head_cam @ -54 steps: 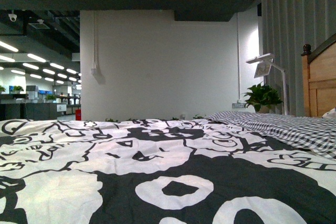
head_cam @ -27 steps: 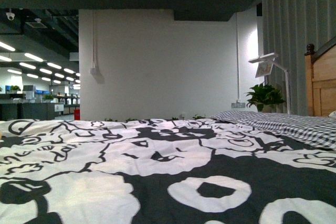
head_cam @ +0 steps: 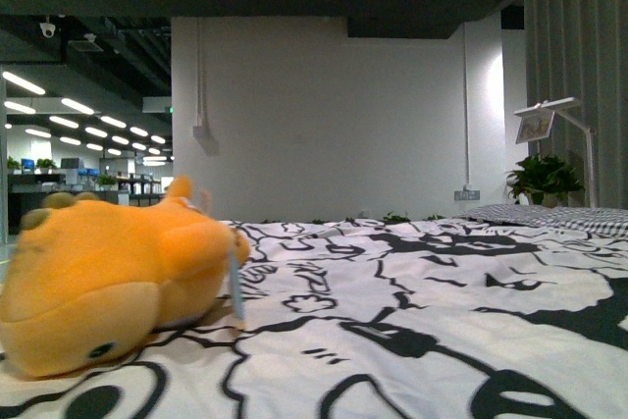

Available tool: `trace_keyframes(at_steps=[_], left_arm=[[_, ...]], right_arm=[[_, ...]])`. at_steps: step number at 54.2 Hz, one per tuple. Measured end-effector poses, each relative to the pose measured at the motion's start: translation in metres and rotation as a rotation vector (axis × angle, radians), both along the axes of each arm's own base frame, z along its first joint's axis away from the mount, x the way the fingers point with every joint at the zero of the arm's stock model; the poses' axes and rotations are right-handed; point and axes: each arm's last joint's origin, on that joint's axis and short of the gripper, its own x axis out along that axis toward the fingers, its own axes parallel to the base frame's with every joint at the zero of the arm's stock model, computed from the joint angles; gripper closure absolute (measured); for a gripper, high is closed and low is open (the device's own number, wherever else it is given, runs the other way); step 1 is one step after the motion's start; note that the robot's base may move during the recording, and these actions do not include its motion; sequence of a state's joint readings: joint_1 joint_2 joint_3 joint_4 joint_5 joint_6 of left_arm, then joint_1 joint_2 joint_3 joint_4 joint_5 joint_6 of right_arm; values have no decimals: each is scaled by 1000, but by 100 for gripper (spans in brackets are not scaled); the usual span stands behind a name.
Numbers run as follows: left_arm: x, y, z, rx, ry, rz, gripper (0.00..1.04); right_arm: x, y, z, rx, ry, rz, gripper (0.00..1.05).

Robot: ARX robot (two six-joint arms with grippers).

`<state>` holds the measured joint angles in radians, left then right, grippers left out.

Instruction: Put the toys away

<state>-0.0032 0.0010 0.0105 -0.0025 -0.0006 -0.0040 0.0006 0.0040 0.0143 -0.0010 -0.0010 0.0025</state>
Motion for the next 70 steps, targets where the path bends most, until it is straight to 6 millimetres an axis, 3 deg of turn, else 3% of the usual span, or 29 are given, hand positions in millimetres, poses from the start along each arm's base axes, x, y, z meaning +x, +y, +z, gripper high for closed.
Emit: trace_keyframes(at_steps=[34, 40, 45, 58, 70], left_arm=[[0, 0, 0, 0, 1, 6, 6], [0, 0, 0, 0, -1, 3, 6], [0, 0, 0, 0, 0, 2, 6], [0, 0, 0, 0, 0, 2, 6], [0, 0, 0, 0, 0, 2, 6]], right_arm=[[0, 0, 0, 0, 1, 4, 7], [3, 2, -4, 69, 146, -159, 7], [10, 5, -4, 93, 170, -184, 7], [37, 24, 26, 122, 72, -124, 7], [80, 44, 50, 125, 7, -108, 7]])
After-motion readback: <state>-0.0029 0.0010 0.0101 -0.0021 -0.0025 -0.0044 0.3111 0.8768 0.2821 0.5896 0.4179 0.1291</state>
